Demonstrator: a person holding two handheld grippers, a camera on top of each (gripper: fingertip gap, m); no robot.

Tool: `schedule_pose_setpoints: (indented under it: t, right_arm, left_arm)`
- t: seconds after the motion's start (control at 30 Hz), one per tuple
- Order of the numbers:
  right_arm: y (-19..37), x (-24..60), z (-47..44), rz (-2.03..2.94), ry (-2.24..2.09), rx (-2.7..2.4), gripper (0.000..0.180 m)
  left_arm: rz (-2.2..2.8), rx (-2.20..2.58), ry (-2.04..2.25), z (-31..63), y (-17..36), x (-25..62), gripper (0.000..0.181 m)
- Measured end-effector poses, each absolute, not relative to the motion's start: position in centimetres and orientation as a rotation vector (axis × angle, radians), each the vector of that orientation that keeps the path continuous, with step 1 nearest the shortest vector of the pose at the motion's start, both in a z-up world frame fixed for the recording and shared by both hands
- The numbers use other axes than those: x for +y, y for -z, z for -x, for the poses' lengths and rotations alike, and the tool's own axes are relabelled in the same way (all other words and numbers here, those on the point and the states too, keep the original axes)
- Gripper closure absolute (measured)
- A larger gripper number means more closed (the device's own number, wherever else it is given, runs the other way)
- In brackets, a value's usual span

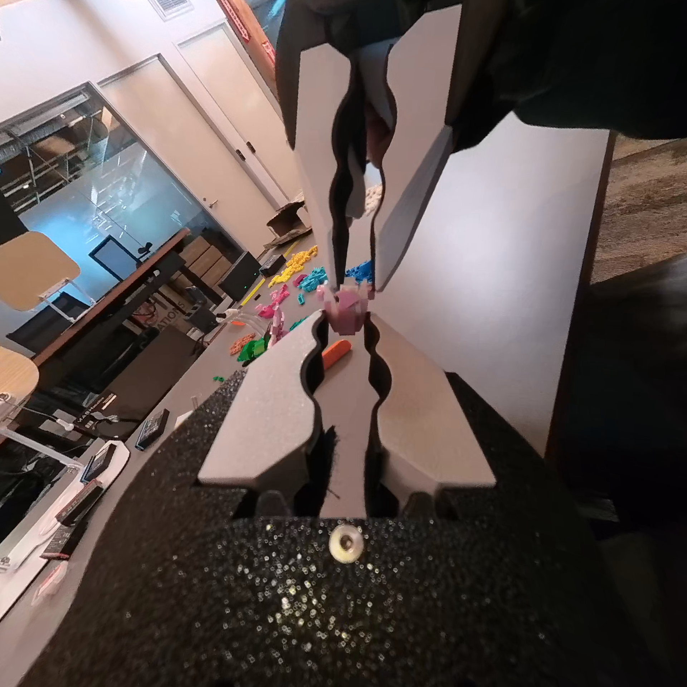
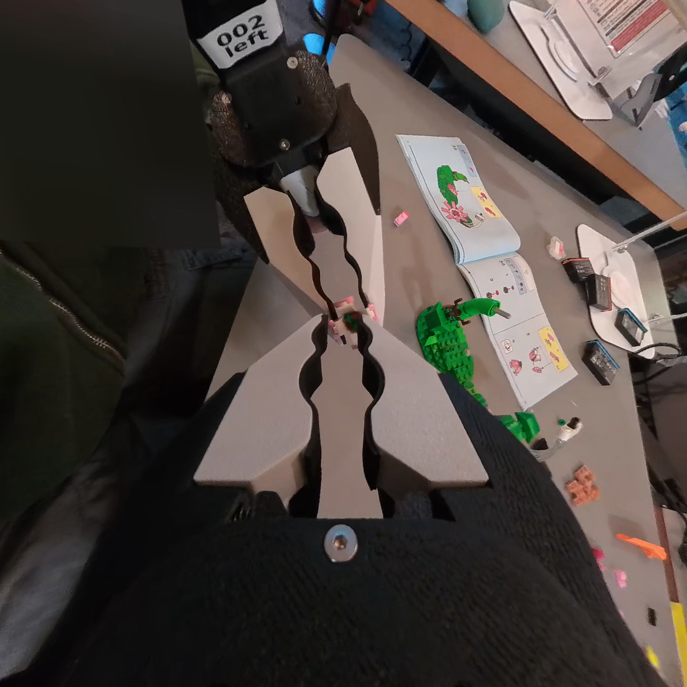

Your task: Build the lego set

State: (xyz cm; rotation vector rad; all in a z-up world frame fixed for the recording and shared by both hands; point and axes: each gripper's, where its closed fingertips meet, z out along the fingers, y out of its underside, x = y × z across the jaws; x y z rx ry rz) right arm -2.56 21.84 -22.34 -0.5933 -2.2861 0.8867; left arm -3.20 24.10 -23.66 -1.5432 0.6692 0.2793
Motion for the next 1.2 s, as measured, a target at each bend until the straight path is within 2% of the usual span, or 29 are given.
schedule_pose_setpoints:
  t: [0.13,0.3,0.53,0.63,0.8,0.9,1.0,1.2]
  right_arm:
    - [21.8,22.3,2.7,0.705,-0.981,-2.251,0.169]
    - [22.5,24.5,3.9,0.949,-1.066,-2.097,0.169]
    - [27.2,26.9,4.5,1.232,-1.139,-1.973,0.169]
    - [28.5,26.9,4.4,1.282,-1.166,-1.966,0.169]
    - [29.7,26.7,4.5,1.303,-1.132,-2.003,0.169]
    - [29.9,27.4,4.8,1.31,-1.085,-1.986,0.17]
    - [29.8,28.4,5.0,1.306,-1.035,-1.96,0.17]
    - [29.4,31.0,7.6,1.21,-0.802,-2.016,0.171]
  left_arm:
    - [1.543,0.698,-0.345,3.4,23.8,24.1,0.164]
    - [1.619,0.845,-0.656,6.3,24.8,24.8,0.163]
    - [1.537,1.567,-1.362,12.3,27.7,26.5,0.164]
    - [1.438,1.812,-1.465,12.6,29.1,26.9,0.165]
    - [1.389,1.956,-1.498,12.8,30.0,27.2,0.165]
    - [1.54,1.764,-1.385,12.7,29.6,27.4,0.165]
    - [1.768,1.341,-1.152,12.7,28.5,27.2,0.164]
    - [1.823,0.456,-0.376,11.6,25.0,26.0,0.164]
